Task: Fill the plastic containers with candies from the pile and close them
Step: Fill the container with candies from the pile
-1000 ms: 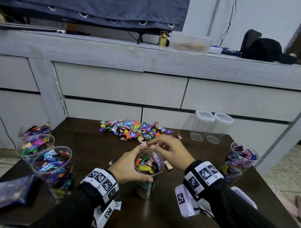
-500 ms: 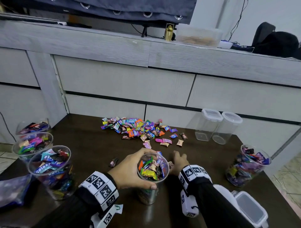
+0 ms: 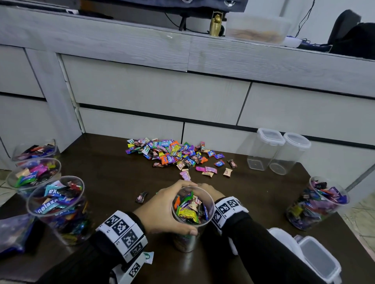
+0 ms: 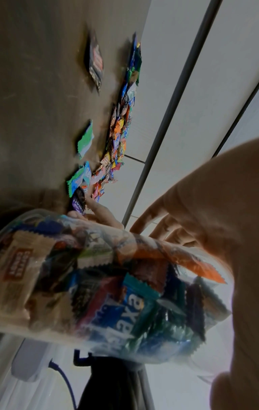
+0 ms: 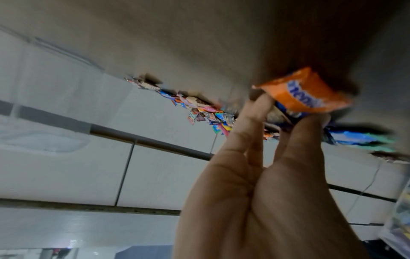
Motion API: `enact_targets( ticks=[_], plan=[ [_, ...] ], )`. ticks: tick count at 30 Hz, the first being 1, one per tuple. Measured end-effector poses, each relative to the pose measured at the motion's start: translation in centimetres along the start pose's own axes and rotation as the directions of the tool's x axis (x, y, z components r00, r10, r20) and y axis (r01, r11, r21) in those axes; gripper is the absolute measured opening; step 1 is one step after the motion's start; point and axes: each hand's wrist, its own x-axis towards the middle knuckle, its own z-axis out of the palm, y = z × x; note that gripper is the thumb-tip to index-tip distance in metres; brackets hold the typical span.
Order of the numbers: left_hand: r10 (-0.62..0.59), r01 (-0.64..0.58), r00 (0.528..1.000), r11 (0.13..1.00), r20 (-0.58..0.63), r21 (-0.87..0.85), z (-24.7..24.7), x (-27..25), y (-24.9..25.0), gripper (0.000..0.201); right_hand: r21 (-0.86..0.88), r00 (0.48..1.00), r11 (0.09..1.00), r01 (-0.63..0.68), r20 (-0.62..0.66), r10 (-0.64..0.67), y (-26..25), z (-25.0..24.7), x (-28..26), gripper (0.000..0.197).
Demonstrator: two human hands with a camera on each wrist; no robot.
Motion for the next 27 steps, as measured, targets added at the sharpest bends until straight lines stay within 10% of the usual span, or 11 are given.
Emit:
enact_targets(
  ticks=[5, 14, 20, 27],
  plan=[
    [0.003, -0.003, 1.0, 1.0, 0.001, 0.013, 0.0, 0.1, 0.1, 0.089, 0.13, 0.999, 0.991, 0.038, -0.02, -0.035, 0.3, 1.2, -1.5, 0.034],
    [-0.011, 0.011, 1.0, 1.0, 0.004, -0.012, 0.0, 0.1, 0.4, 0.089, -0.206, 0.991, 0.978, -0.018, -0.135, -0.01, 3.7, -1.1, -4.1, 0.019],
    [-0.025, 0.025, 1.0, 1.0, 0.012, 0.004, 0.5, 0.6, 0.9, 0.09, 0.205, 0.863, 0.971, 0.123, -0.506, -0.002, 6.1, -3.5, -6.8, 0.022],
    [-0.041, 0.041, 0.999, 0.999, 0.017, -0.002, 0.8, 1.1, 0.9, 0.091, 0.525, 0.823, 0.678, 0.514, -0.525, -0.217, 2.4, -8.0, -11.5, 0.019]
  ],
)
